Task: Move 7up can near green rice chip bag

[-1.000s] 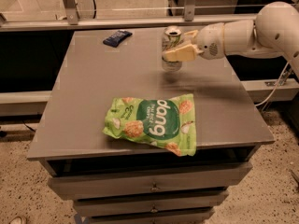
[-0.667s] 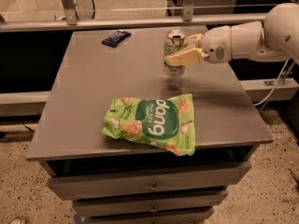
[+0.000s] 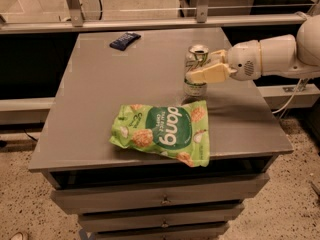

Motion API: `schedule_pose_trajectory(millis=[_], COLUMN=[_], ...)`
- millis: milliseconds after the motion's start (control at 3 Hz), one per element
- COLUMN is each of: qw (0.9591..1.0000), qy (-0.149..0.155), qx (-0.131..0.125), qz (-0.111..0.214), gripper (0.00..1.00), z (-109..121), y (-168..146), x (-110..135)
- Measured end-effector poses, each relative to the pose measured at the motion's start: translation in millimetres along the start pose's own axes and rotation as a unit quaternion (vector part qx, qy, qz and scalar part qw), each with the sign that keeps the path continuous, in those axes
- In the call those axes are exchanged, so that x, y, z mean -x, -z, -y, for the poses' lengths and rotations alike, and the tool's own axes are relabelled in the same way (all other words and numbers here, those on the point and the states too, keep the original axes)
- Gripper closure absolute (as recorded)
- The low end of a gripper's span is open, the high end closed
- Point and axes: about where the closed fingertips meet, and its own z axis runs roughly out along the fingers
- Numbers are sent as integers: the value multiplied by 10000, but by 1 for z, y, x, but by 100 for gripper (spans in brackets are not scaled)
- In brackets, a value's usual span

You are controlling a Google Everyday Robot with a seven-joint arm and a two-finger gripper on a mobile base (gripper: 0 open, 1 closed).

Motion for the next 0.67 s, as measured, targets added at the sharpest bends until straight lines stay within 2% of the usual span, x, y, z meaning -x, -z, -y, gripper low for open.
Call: schedule_pose_trajectory(millis=[667], qw=[9994], qy=[-273], qx=[218], qz=[-16], gripper=[39], z=[-9], y=[-3], x=[-23])
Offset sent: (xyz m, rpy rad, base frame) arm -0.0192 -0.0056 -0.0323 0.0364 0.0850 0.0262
